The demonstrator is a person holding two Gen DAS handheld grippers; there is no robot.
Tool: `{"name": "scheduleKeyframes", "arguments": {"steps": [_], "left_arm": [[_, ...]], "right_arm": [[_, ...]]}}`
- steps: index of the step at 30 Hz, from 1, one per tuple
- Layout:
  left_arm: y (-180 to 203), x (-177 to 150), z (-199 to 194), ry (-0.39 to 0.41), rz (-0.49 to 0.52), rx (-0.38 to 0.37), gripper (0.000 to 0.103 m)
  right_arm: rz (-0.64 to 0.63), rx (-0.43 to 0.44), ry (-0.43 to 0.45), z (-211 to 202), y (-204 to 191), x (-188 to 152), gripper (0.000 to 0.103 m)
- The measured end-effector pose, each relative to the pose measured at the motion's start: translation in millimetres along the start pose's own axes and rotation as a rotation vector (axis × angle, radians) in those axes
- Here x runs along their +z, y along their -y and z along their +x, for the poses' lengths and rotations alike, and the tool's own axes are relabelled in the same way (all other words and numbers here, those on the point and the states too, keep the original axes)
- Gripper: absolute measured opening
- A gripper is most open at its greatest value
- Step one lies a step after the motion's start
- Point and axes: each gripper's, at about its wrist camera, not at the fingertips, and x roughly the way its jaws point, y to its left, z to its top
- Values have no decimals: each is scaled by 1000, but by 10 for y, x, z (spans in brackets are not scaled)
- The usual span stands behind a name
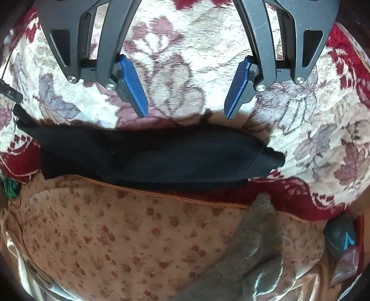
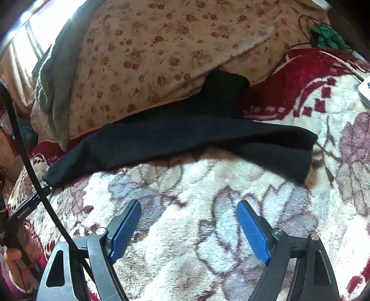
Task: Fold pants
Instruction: 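Move both grippers to the black pants leg and close on it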
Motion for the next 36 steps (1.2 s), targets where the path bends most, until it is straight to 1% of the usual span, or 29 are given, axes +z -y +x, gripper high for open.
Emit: {"name": "scheduleKeyframes", "arguments": {"steps": [5, 8, 9, 11, 12, 13, 15, 17, 18, 19, 22, 25, 29, 31, 36], "left_arm": [[-292, 23, 88, -10, -85, -11, 69], [-446, 47, 156, -22, -145, -23, 69], [-512, -2, 123, -36, -156, -29, 69], [-562, 7, 167, -51, -175, -25, 69], [-575, 14, 184, -55, -179, -21, 69], [-566, 23, 215, -33, -169, -7, 69], [-562, 41, 252, -41, -171, -7, 69], [-556, 60, 281, -48, -175, -10, 69], [-619, 47, 303, -24, -183, -25, 69], [-640, 47, 321, -22, -195, -31, 69], [-712, 57, 381, -12, -221, -55, 69], [-726, 74, 441, -48, -232, -49, 69], [-694, 125, 498, -62, -251, -62, 69], [-650, 161, 546, -92, -256, -66, 69], [-553, 218, 652, -104, -265, -75, 69]], "right_arm": [[45, -14, 1, 1, 183, 23, 83], [93, -2, 2, 25, 317, 54, 83], [115, 5, -2, 48, 368, 67, 83], [155, 30, -7, 87, 437, 84, 82], [179, 47, -6, 105, 473, 99, 82], [194, 55, -5, 118, 483, 107, 82], [220, 68, -2, 153, 518, 149, 81], [248, 78, -5, 200, 541, 217, 77], [269, 89, -10, 227, 560, 251, 73], [287, 108, -11, 247, 572, 276, 72], [304, 129, -11, 296, 552, 320, 72], [307, 134, -9, 351, 528, 377, 72], [346, 142, 4, 372, 604, 425, 72], [368, 142, 4, 387, 655, 447, 72], [433, 173, 14, 399, 787, 482, 72]]}}
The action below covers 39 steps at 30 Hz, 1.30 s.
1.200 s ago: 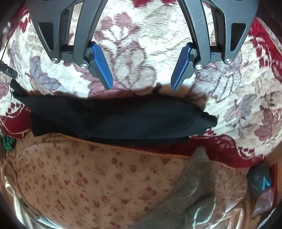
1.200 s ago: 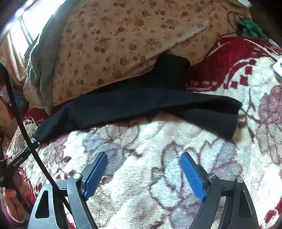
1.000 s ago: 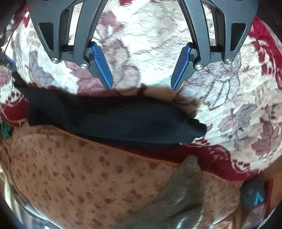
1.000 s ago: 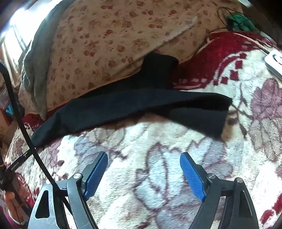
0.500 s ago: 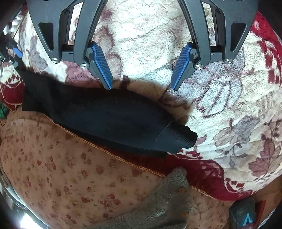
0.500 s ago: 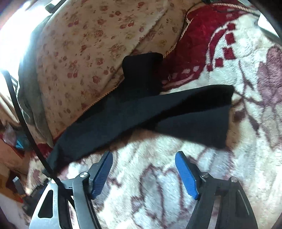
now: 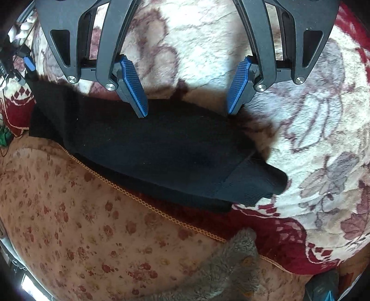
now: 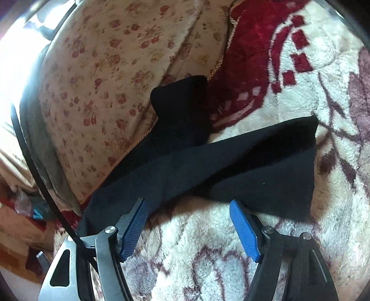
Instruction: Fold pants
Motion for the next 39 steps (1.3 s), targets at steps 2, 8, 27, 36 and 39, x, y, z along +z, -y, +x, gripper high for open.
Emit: {"name": "scheduleKeyframes", "arguments": {"steps": [2, 8, 27, 36, 39], "left_arm": [[30, 29, 44, -3, -4, 3, 69], [68, 120, 130, -8, -8, 15, 69], [128, 211, 264, -25, -1, 53, 69], [30, 290, 210, -25, -25, -22, 13], [4, 342, 107, -15, -15, -53, 6]], "right_arm": [[13, 6, 5, -4, 14, 28, 72], [45, 22, 20, -2, 48, 136, 72], [203, 36, 25, 69, 344, 414, 56], [102, 85, 79, 73, 215, 389, 11], [43, 109, 106, -40, 99, 377, 8]]}}
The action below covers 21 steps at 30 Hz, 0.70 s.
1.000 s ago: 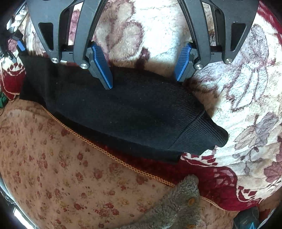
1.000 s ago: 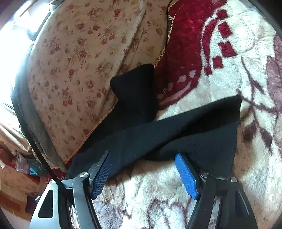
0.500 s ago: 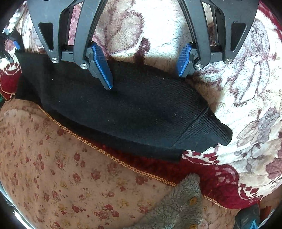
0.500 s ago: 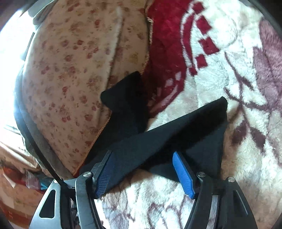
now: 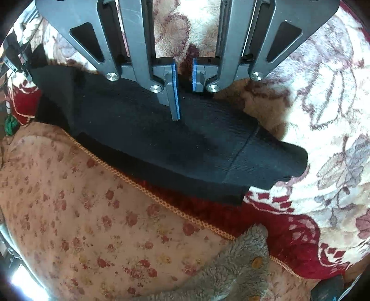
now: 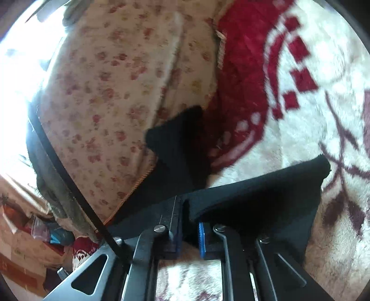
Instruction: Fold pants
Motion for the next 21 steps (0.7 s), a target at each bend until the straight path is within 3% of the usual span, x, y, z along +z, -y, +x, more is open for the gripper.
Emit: {"name": "scheduleKeyframes", "arguments": {"steps": [12, 21], "left_arm": [[45, 23, -633, 93, 90, -79, 5], [-515, -213, -1044, 63, 52, -70, 5]], "right_arm": [[-97, 143, 18, -444, -405, -157, 5], [-102, 185, -63, -751, -319, -552, 5]]}}
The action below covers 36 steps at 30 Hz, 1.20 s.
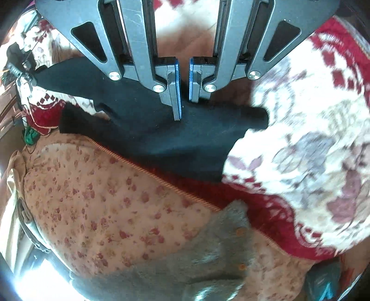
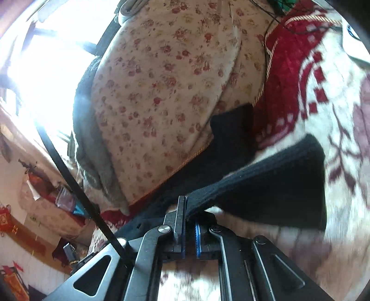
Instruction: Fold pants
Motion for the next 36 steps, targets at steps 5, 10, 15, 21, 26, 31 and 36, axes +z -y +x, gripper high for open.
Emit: {"name": "scheduleKeyframes", "arguments": {"steps": [5, 10, 15, 21, 26, 31, 36], "left_arm": [[-196, -290, -124, -13, 7, 59, 5], [-233, -469, -73, 2, 20, 110, 4], [-304, -529, -120, 12, 16, 94, 5], [-424, -468, -180, -1, -40, 51, 22], [-475, -402, -277, 41, -120, -24, 54], [-514, -327, -188, 48, -190, -49, 57], [-539, -202, 54, 19, -235, -58, 57]], "right_arm": [[9, -9, -69, -79, 105, -311, 5], [34, -89, -103, -61, 296, -488, 5], [147, -164, -147, -9, 524, -556, 19], [226, -132, -88, -183, 676, -527, 33], [238, -126, -88, -205, 668, -529, 42], [262, -113, -80, -140, 652, -501, 44], [256, -117, -77, -123, 652, -492, 45]]}}
